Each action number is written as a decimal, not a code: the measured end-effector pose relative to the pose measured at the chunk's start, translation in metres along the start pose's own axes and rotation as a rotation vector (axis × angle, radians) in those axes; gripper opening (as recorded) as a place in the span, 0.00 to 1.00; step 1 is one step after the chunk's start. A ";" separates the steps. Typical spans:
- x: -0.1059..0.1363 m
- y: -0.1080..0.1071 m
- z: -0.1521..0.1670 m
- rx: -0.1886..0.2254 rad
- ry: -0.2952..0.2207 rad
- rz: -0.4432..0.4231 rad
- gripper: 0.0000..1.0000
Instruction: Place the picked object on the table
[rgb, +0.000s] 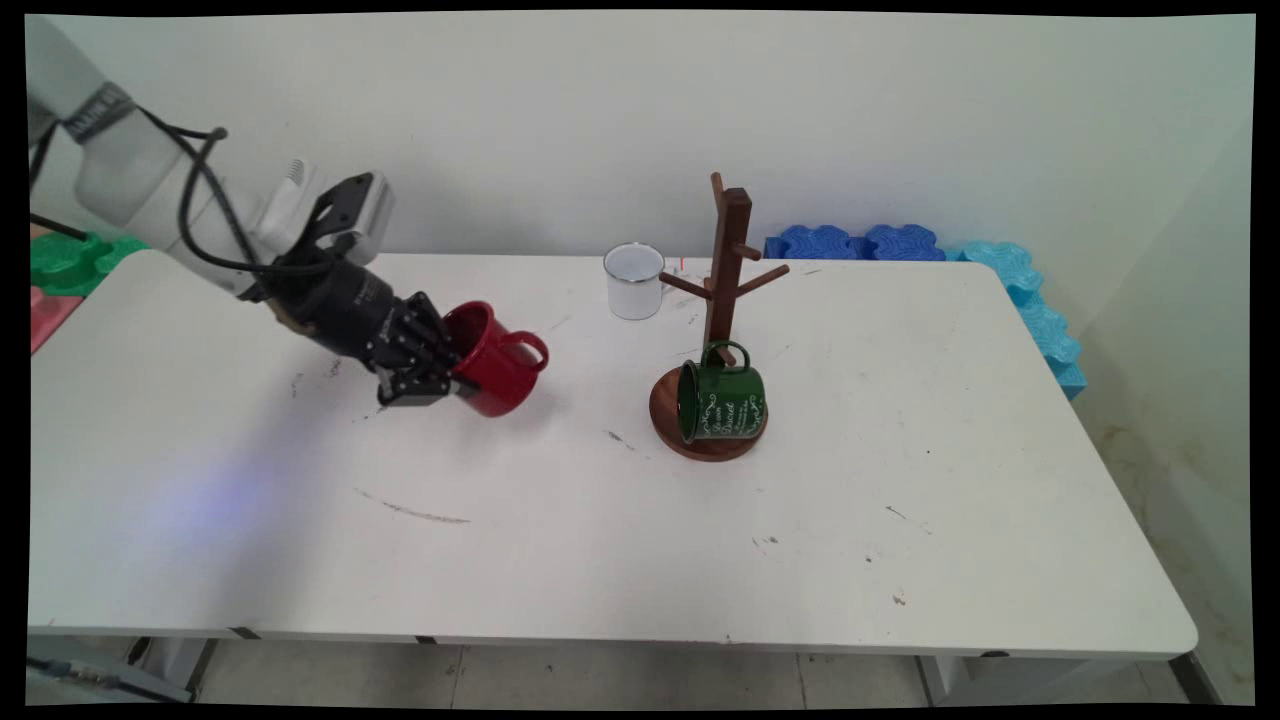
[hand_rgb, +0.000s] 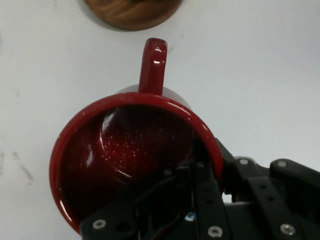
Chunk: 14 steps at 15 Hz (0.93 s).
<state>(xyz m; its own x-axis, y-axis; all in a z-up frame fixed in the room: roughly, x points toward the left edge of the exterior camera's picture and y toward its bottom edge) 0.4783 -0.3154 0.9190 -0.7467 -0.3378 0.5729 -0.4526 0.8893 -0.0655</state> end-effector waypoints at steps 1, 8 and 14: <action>0.001 -0.004 0.004 0.013 -0.006 0.016 0.00; 0.005 -0.028 0.038 0.096 -0.060 0.088 0.00; 0.012 -0.044 0.068 0.146 -0.099 0.114 0.00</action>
<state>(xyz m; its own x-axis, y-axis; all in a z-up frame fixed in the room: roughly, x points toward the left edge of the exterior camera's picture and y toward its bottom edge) 0.4562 -0.3793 0.8730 -0.8383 -0.2727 0.4721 -0.4229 0.8718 -0.2473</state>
